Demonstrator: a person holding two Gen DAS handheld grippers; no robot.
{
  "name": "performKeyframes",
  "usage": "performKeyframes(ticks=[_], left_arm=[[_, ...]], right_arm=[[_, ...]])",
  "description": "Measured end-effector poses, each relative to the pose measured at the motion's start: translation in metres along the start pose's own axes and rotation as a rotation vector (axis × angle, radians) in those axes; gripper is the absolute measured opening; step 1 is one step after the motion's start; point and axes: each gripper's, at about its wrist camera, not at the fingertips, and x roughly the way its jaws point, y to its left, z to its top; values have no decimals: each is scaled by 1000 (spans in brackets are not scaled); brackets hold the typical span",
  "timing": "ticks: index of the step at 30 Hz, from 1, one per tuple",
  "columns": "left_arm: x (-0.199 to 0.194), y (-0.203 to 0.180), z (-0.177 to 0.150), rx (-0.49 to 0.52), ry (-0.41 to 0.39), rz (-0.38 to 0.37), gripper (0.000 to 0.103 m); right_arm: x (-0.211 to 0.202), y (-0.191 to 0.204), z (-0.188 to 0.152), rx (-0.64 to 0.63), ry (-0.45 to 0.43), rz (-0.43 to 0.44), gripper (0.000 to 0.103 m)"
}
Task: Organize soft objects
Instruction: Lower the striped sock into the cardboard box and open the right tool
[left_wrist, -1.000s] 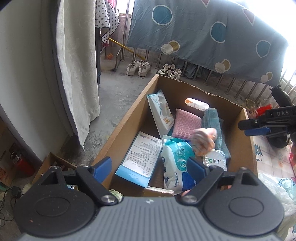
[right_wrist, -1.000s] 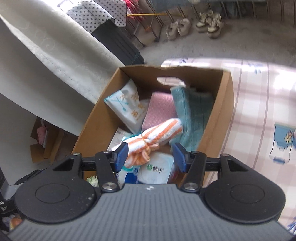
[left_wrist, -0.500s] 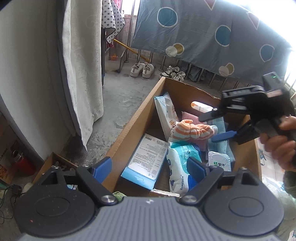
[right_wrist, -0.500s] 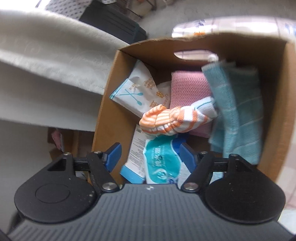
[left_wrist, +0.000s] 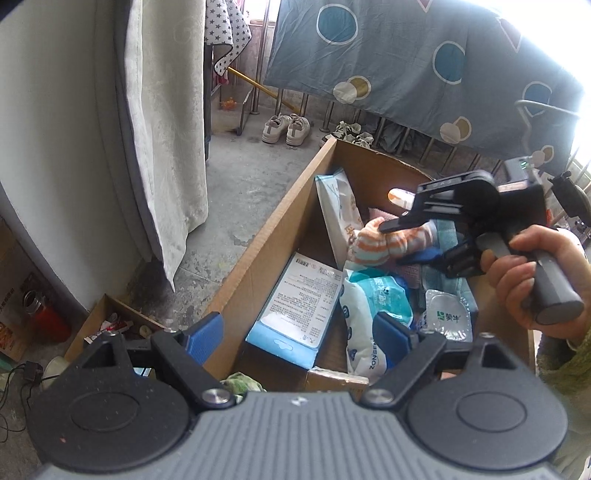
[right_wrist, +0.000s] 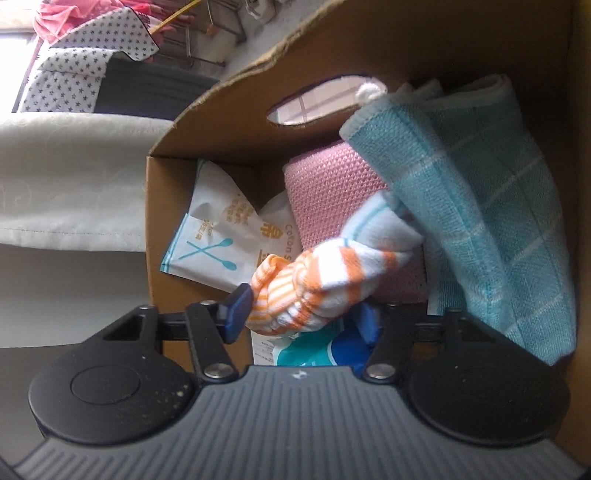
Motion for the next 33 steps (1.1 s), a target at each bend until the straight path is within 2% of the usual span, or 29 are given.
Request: performKeyframes(ticks=[3,7,10,12,15,17,20,24,28,32,33], left_arm=[[0,0,0,-4,-1,-2,89],[-4,0,0,-7,-11,-11,89],[-6,-2,-2,2,-14,-15,89],[-6,-3,-2,11,-15,-19,89],[-6,-4,-3,15,-13,-24,89],[-6,-4,-3,12,-12,-28,89],[-6,-4,-4,8,-12,-31,89],[-9,-4,-5,8,-15,-30,89],[-11,-4,-4,4,-13,-29,89],[-11,-2,-4,6,-15,-28,89],[-11,-2,-4,6,-15,-28,89]], right_arm=[[-15,4,-3,-49,-59,4,42],[-40,7,-7,-85,-68,36,41],[-73,14,-22,-227,-50,24,41],[-97,23,-41,-381,-46,-28,41],[-128,32,-73,-623,-44,-162,41],[-139,34,-89,-726,-12,-241,41],[-142,29,-101,-737,110,-284,41],[-134,31,-114,-712,213,-295,44],[-126,37,-124,-710,222,-351,49],[-126,41,-120,-699,201,-364,55],[-127,42,-120,-697,195,-369,61]])
